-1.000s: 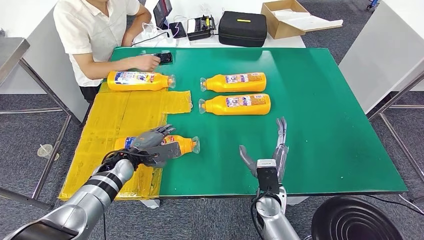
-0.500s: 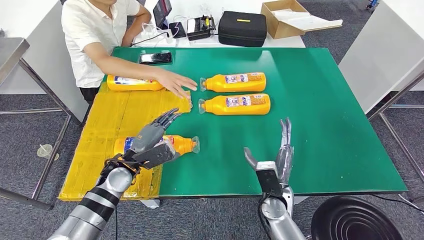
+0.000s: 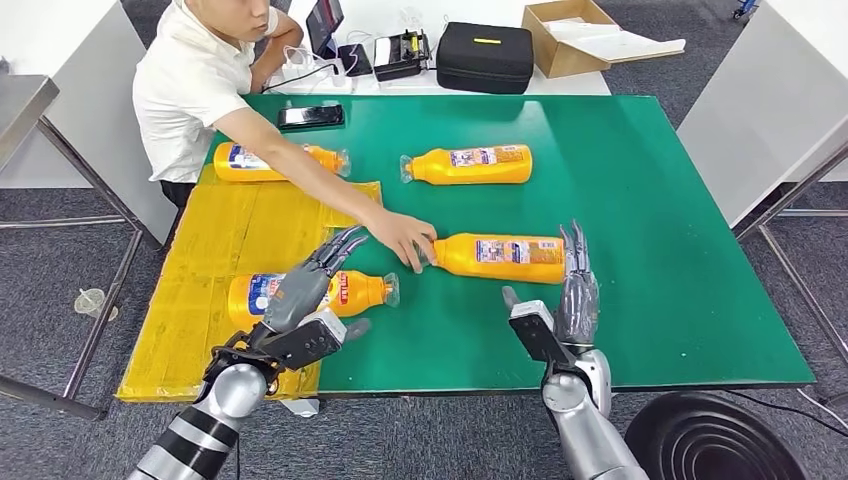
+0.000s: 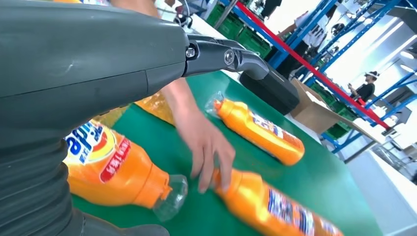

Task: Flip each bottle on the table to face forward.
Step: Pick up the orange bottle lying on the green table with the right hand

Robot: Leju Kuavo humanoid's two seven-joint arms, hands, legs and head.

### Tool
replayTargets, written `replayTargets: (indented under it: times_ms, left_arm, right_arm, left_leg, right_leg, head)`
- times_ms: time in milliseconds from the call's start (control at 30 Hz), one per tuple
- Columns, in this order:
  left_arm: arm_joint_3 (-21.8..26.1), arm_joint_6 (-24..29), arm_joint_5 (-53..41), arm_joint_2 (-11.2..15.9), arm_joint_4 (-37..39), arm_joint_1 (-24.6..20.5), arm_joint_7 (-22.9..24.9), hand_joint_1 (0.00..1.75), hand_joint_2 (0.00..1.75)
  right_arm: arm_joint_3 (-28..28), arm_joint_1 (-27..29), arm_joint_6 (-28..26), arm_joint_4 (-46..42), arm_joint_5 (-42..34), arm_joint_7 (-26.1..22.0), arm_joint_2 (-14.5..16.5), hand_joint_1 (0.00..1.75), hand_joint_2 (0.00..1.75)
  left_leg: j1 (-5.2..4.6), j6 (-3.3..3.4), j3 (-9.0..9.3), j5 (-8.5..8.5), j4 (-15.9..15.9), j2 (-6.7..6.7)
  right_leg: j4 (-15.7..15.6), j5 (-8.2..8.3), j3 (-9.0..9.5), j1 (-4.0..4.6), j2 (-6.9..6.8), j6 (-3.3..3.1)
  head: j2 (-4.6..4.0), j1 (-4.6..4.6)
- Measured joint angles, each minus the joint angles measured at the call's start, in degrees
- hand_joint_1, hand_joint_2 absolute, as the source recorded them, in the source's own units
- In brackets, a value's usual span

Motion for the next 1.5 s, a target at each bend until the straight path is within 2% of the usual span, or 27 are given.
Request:
replayTargets:
  times_ms: [133,233,333,467,667,800,1100,1267,1500]
  left_arm:
    - [-0.1,-1.7,3.8,-0.2,-1.0,1.5,-0.1,0.00,1.75]
    - [-0.1,-2.1,5.7,-0.9,-1.4,2.4,0.2,0.00,1.75]
    - [-0.2,-1.7,6.6,-1.6,-1.8,3.1,0.6,0.00,1.75]
    - [-0.2,-0.2,5.4,-1.9,-2.0,3.4,1.4,0.00,1.75]
    - [-0.2,-0.9,6.8,-2.1,-2.0,3.4,1.4,0.00,1.75]
    - [-0.1,-1.5,7.4,-2.2,-2.0,3.4,1.4,0.00,1.75]
    - [0.0,-1.8,7.6,-2.4,-2.0,3.4,1.4,0.00,1.75]
    - [0.0,-2.4,7.8,-2.8,-1.6,2.8,1.4,0.00,1.75]
    - [0.0,-2.4,7.8,-3.0,-1.6,2.8,1.4,0.00,1.75]
  right_arm:
    - [0.1,-4.2,-0.8,6.3,14.2,11.3,-3.2,0.00,1.75]
    - [0.4,-8.1,-1.9,12.6,23.2,17.1,-5.6,0.00,1.75]
    - [0.8,-11.0,0.7,17.6,26.6,20.2,-7.6,0.00,1.75]
    - [1.1,-11.9,5.3,21.3,27.0,22.8,-9.2,0.00,1.75]
    - [1.4,-12.9,12.1,24.8,26.0,23.1,-10.7,0.00,1.75]
    - [1.7,-14.1,14.4,26.4,25.9,22.5,-11.3,0.00,1.75]
    - [1.9,-14.6,14.9,27.2,25.9,22.3,-11.5,0.00,1.75]
    - [4.9,-16.3,16.5,28.5,28.5,22.6,-12.4,0.00,1.75]
    - [7.9,-16.8,12.0,28.7,33.5,24.9,-13.0,0.00,1.75]
  left_leg:
    - [-0.03,0.02,-0.01,0.02,0.0,-0.05]
    - [-0.10,0.05,-0.01,0.03,0.0,-0.05]
    - [-0.11,0.05,0.00,0.04,0.0,-0.06]
    - [-0.11,0.06,-0.01,0.04,0.0,-0.08]
    - [-0.06,0.05,0.05,0.02,0.0,-0.02]
    - [-0.05,0.06,0.18,0.02,0.0,-0.03]
    - [-0.07,0.08,0.31,0.04,0.0,-0.03]
    - [-0.06,0.08,0.59,0.03,0.0,0.03]
    - [-0.07,0.15,0.59,0.10,0.0,0.00]
  right_leg:
    - [0.0,0.01,0.02,-0.06,-0.04,0.01]
    - [0.0,0.04,0.03,-0.11,-0.04,0.05]
    - [0.0,0.04,0.04,-0.12,-0.06,0.06]
    - [0.0,0.04,0.04,-0.08,-0.10,0.06]
    - [0.0,0.01,0.03,-0.06,-0.05,0.04]
    - [0.0,0.01,0.15,-0.07,-0.05,0.04]
    - [0.0,0.03,0.29,-0.08,-0.05,0.06]
    - [-0.1,0.05,0.50,-0.07,0.00,0.06]
    - [0.0,0.09,0.55,-0.08,-0.01,0.10]
  head:
    - [0.00,0.01]
    - [0.00,0.01]
    - [0.00,0.01]
    - [0.00,0.00]
    - [0.00,0.00]
    - [0.00,0.00]
    - [0.00,0.00]
    - [0.00,0.01]
    - [0.00,0.01]
